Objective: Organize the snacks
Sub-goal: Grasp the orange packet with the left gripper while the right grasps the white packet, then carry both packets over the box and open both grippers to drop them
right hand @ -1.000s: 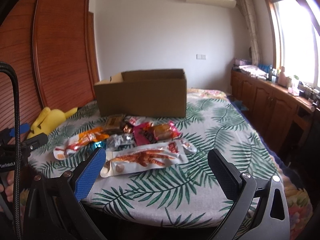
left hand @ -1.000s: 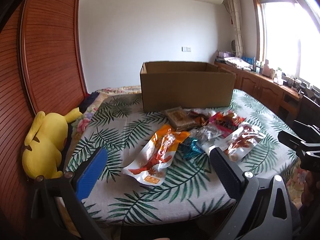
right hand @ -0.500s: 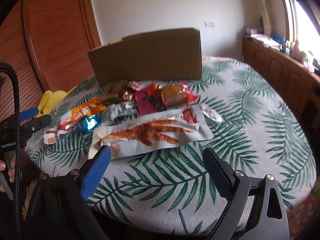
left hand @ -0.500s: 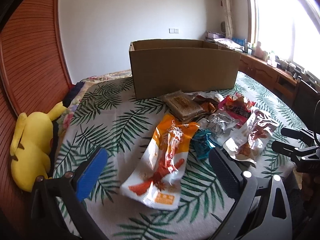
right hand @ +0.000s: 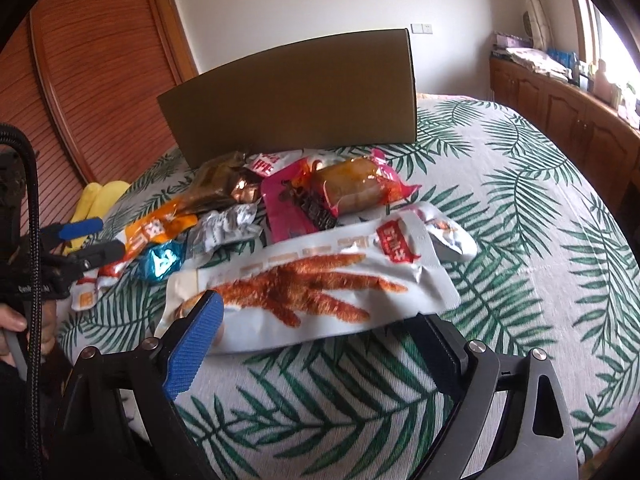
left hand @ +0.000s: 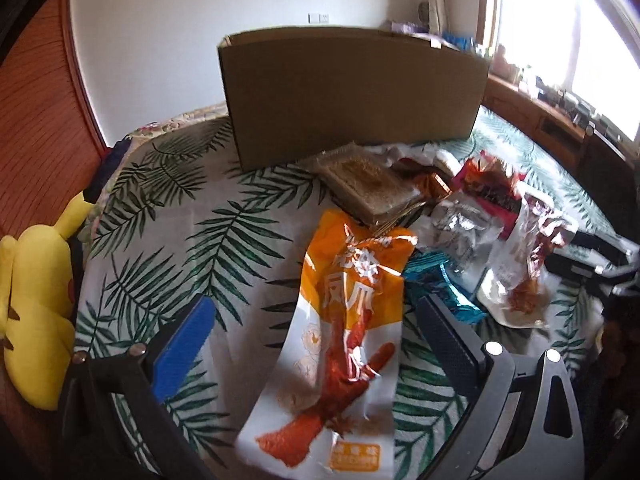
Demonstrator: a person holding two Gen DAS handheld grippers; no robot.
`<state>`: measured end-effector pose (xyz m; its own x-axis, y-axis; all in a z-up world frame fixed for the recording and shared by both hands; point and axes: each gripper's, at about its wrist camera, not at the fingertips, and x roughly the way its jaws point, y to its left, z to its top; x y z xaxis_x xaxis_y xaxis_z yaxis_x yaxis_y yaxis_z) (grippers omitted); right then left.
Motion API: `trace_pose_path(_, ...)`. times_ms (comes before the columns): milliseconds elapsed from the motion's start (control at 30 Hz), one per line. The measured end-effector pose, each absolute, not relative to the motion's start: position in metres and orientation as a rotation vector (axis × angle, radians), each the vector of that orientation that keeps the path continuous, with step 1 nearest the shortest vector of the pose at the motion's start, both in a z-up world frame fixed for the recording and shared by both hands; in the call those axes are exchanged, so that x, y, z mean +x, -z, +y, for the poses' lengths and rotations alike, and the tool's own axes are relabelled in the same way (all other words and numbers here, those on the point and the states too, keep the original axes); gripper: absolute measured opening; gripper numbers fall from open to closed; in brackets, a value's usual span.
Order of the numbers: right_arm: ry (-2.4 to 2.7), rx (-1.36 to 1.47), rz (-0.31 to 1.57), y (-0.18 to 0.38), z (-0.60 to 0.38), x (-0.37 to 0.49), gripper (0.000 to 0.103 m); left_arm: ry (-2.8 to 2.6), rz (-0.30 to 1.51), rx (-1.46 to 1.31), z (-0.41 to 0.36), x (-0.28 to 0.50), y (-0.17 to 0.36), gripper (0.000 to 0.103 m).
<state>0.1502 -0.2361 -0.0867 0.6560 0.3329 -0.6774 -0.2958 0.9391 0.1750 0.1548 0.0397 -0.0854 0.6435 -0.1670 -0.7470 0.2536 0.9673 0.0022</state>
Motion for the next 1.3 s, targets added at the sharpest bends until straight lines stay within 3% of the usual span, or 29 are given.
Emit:
trace_pose_path(300, -0.334, 0.034, 0.808, 0.084, -0.229, 0.166, 0.092, 0.269, 0.902, 0.159, 0.036, 0.170, 0.098, 0.099)
trace_pose_path(467, -0.315, 0.028, 0.821, 0.086, -0.229, 0.172, 0.088, 0.309, 0.925, 0.142, 0.036, 0.174, 0.101, 0.087)
trace_pose_path(533, -0.313, 0.036, 0.825, 0.085, -0.230, 0.172, 0.084, 0.316, 0.919, 0.140, 0.036, 0.173, 0.100, 0.077)
trace_pose_path(633, -0.332, 0.063, 0.831, 0.084, -0.233, 0.171, 0.073, 0.329, 0.904, 0.140, 0.036, 0.168, 0.097, 0.058)
trace_pose_path(700, -0.346, 0.093, 0.832, 0.082, -0.236, 0.170, 0.057, 0.338, 0.902, 0.128, 0.037, 0.165, 0.096, 0.054)
trace_pose_path(800, -0.353, 0.122, 0.816, 0.077, -0.240, 0.168, 0.043, 0.332, 0.893, 0.110, 0.041, 0.161, 0.094, 0.052)
trace_pose_path(1200, -0.421, 0.162, 0.736, 0.044, -0.239, 0.155, 0.019, 0.278, 0.865, 0.028, 0.059, 0.147, 0.093, 0.049)
trace_pose_path(1300, -0.426, 0.151, 0.721, 0.039, -0.238, 0.153, 0.018, 0.274, 0.840, 0.008, 0.059, 0.143, 0.088, 0.049)
